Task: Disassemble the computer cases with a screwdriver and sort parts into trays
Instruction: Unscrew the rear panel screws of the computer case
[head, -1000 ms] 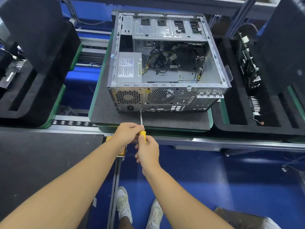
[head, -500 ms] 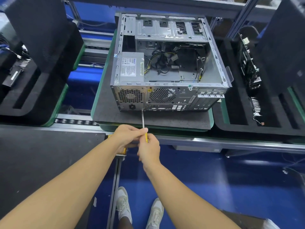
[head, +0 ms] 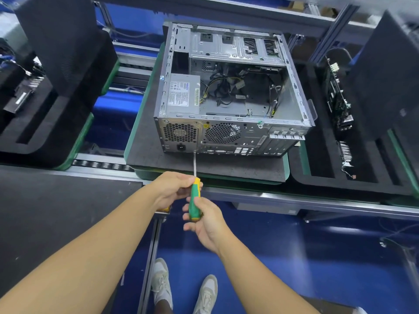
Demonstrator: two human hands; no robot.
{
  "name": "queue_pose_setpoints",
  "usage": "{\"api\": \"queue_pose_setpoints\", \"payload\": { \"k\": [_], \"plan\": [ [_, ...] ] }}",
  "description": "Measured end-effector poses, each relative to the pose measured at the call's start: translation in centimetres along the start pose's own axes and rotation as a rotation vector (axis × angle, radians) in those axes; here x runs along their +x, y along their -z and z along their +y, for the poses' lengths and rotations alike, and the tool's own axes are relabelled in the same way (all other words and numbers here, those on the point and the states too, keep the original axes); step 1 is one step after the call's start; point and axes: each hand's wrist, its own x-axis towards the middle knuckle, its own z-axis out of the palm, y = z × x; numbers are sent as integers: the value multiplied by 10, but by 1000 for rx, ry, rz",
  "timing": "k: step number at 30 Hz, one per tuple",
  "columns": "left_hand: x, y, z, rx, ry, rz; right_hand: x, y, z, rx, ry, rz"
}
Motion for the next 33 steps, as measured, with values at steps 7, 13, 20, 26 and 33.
{"api": "queue_pose_setpoints", "payload": {
  "k": [7, 13, 20, 26, 33],
  "plan": [
    [-8, -17, 1, 189, 3, 92, 5, -19, 4, -286, 122, 207],
    [-6, -7, 1, -44, -11, 86, -5, -11, 0, -79, -53, 90],
    [-10, -12, -6, -39, 28, 2, -9, -1, 9, -146, 21, 26],
    [-9, -14, -3, 34, 25, 146, -7, -7, 13, -313, 136, 104],
    [-9, -19, -2, -66, 18, 10, -11, 0, -1, 119, -30, 19]
  ]
}}
